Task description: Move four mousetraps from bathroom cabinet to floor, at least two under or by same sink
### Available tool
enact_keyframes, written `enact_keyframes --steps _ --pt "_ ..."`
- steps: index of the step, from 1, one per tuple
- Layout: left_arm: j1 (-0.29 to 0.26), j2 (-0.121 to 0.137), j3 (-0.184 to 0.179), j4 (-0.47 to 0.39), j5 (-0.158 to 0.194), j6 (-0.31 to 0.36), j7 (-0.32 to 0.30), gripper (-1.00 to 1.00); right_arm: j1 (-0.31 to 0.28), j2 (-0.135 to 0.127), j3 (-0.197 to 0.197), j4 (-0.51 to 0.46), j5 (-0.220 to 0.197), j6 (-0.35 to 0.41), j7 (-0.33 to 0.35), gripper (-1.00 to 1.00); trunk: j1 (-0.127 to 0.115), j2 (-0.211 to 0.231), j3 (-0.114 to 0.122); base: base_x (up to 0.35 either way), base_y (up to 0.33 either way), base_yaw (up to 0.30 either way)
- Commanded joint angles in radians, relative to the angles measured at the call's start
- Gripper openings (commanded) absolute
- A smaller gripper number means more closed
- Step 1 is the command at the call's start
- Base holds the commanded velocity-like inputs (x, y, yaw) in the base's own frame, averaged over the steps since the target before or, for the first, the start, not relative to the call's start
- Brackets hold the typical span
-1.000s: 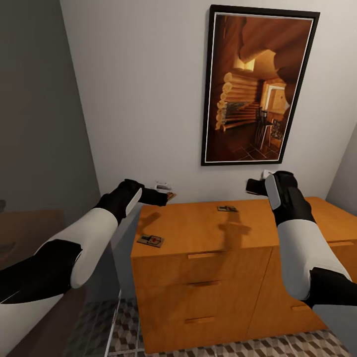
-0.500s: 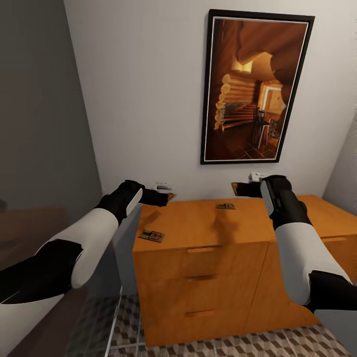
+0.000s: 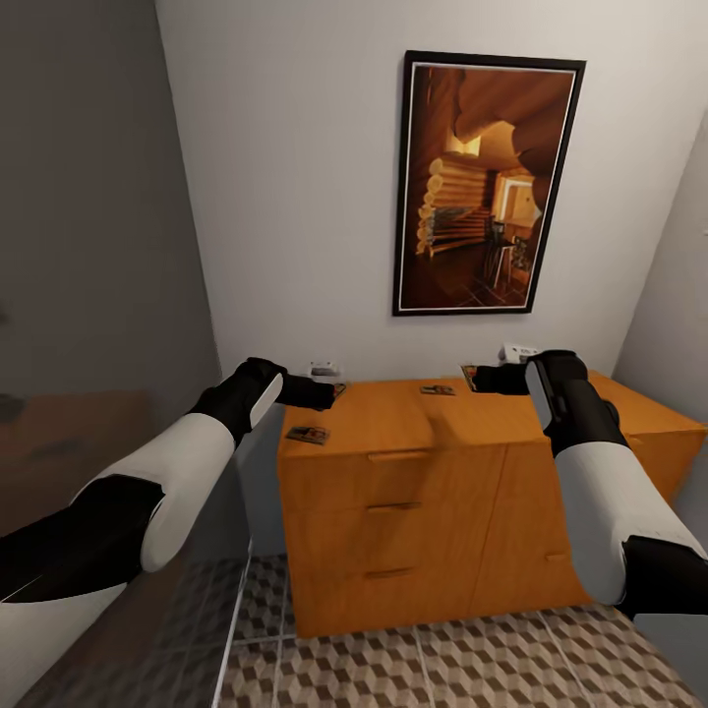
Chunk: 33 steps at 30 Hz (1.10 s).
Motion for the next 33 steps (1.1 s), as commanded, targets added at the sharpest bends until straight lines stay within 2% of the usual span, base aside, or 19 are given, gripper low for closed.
enact_keyframes --steps 1,13,25,28,33 --pt "-0.001 0.001 -0.006 -0.001 0.003 0.003 0.0 -1.0 -0.001 0.0 -0.002 0.004 0.01 0.004 0.008 -1.0 -0.001 -0.001 -0.001 -0.345 0.0 0.0" --pt "-0.001 0.003 -0.007 0.0 0.004 0.003 -0.001 -1.0 -0.001 -0.001 -0.003 0.065 0.01 -0.027 0.005 -1.0 -0.001 -0.001 -0.001 -0.346 0.0 0.0" --pt "-0.001 0.003 -0.007 0.001 0.004 0.003 -0.001 -1.0 -0.001 -0.001 -0.004 0.082 0.009 -0.039 0.003 -1.0 -0.001 -0.001 -0.001 -0.346 0.0 0.0" --pt "-0.001 0.003 -0.008 0.011 0.003 0.003 -0.001 -1.0 -0.001 -0.001 -0.004 0.109 0.009 -0.054 0.002 -1.0 -0.001 -0.001 -0.001 -0.346 0.0 0.0" --pt "-0.001 0.002 -0.008 0.028 0.002 0.0 -0.001 -1.0 -0.001 -0.002 -0.003 0.196 0.01 -0.124 0.001 -1.0 -0.001 -0.001 -0.001 -0.346 0.0 0.0"
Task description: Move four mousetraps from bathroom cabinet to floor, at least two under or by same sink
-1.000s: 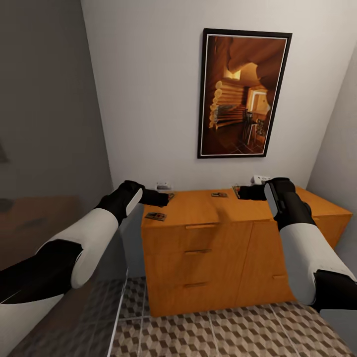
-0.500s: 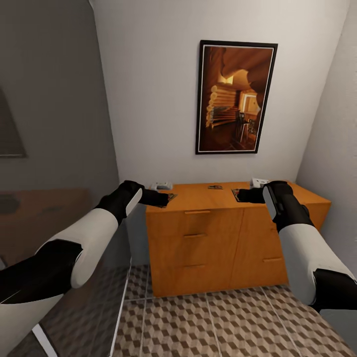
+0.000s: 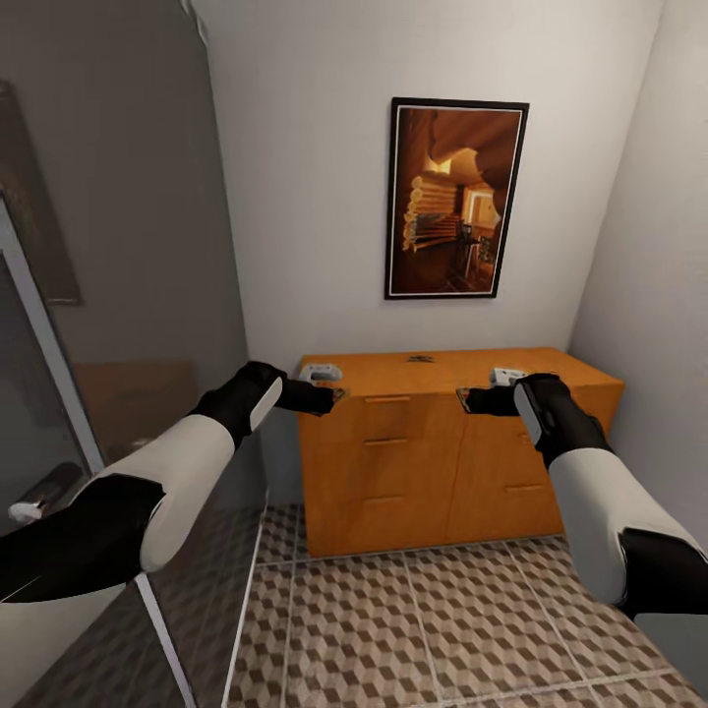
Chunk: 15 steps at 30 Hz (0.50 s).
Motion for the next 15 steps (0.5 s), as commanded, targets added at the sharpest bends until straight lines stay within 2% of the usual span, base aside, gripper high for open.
enact_keyframes --steps 1,9,11,15 --pt "-0.001 0.001 -0.006 0.001 0.003 0.002 0.0 -1.0 -0.001 0.001 -0.003 0.021 0.012 -0.019 0.008 -1.0 -0.001 -0.001 -0.001 -0.346 0.0 0.0" --pt "-0.001 0.001 -0.006 0.008 0.004 -0.002 0.0 -1.0 -0.001 0.001 -0.003 0.065 0.025 -0.061 0.005 -1.0 -0.001 -0.001 -0.001 -0.346 0.0 0.0" --pt "-0.001 -0.004 -0.006 0.041 0.002 -0.006 0.0 -1.0 0.001 0.001 -0.002 0.076 0.031 -0.065 0.004 -1.0 -0.001 -0.001 -0.001 -0.346 0.0 0.0" --pt "-0.001 -0.004 -0.006 0.052 0.001 -0.007 0.0 -1.0 0.002 0.001 -0.003 0.079 0.032 -0.066 0.004 -1.0 -0.001 -0.001 -0.001 -0.346 0.0 0.0"
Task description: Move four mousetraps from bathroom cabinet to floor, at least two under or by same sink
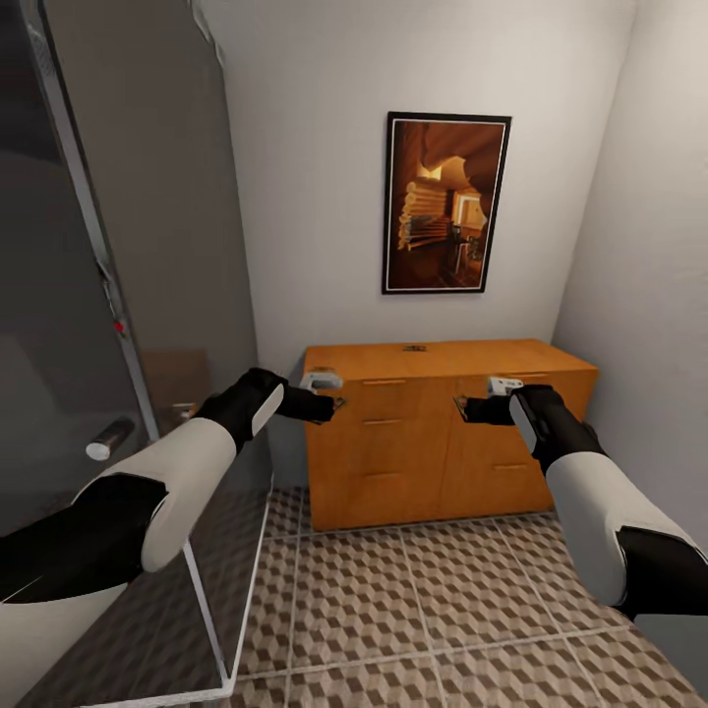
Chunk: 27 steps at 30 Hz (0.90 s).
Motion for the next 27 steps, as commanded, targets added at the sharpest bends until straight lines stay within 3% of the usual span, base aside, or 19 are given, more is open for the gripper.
enact_keyframes --steps 1,19,21,27 --pt "-0.001 0.001 -0.006 0.002 0.003 0.003 -0.001 -1.0 -0.001 0.001 -0.005 -0.001 0.011 0.004 0.008 -1.0 -0.001 -0.001 -0.001 -0.346 0.0 0.0" --pt "-0.001 0.0 -0.005 0.098 0.006 -0.077 -0.002 -1.0 0.0 0.002 -0.005 0.107 0.012 -0.051 0.002 -1.0 -0.001 -0.001 -0.001 -0.346 0.0 0.0" --pt "-0.001 -0.001 -0.006 0.141 0.005 -0.144 -0.003 -1.0 0.0 0.002 -0.005 0.163 0.013 -0.115 -0.001 -1.0 -0.001 -0.001 -0.001 -0.346 0.0 0.0" --pt "-0.001 -0.016 -0.005 0.218 0.004 -0.258 -0.002 -1.0 0.012 0.001 -0.005 0.208 0.015 -0.245 -0.022 -1.0 -0.001 -0.001 -0.001 -0.346 0.0 0.0"
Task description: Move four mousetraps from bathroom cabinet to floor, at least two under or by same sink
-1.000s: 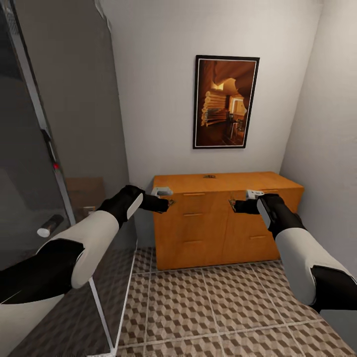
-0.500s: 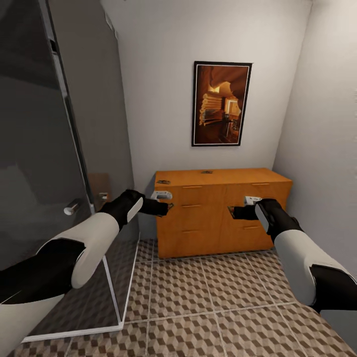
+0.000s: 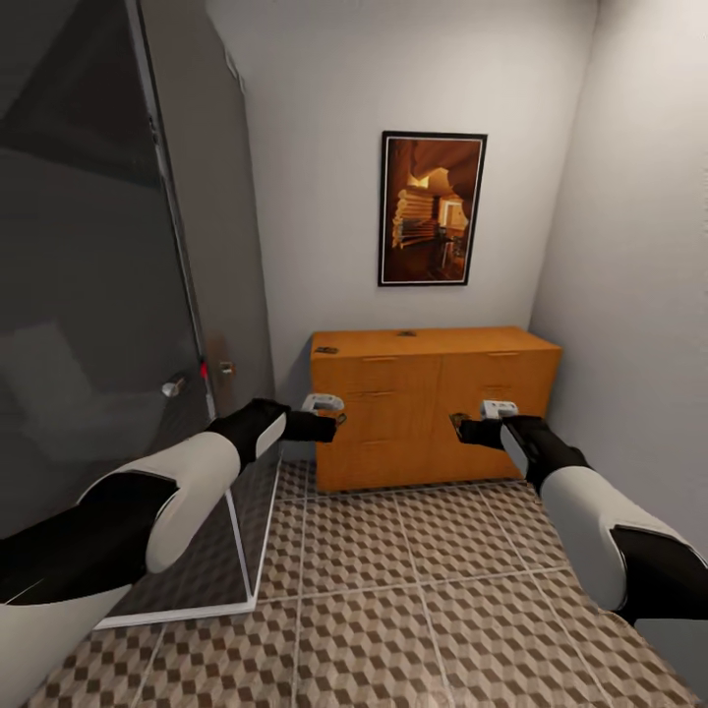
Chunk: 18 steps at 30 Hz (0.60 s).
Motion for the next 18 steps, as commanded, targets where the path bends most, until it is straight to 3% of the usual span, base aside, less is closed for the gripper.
enact_keyframes --steps 1,6,12,18 --pt "-0.001 -0.005 -0.006 0.02 0.002 -0.021 -0.001 -1.0 0.01 0.0 -0.008 0.002 0.011 -0.016 0.001 -1.0 -0.001 -0.001 -0.001 -0.347 0.0 0.0" --pt "0.019 -0.013 -0.006 0.054 0.002 -0.094 -0.001 -1.0 0.045 0.001 -0.007 -0.002 0.014 -0.048 -0.015 -1.0 -0.001 -0.001 -0.001 -0.347 0.0 0.0" --pt "0.091 -0.017 -0.007 0.062 -0.001 -0.176 0.0 -1.0 0.093 0.01 -0.005 -0.006 0.016 -0.135 -0.082 -1.0 -0.001 -0.001 -0.001 -0.347 0.0 0.0" --pt "0.135 -0.021 -0.007 0.063 0.0 -0.222 0.001 -1.0 0.165 0.011 -0.005 -0.01 0.017 -0.182 -0.108 -1.0 -0.001 -0.001 -0.001 -0.346 0.0 0.0"
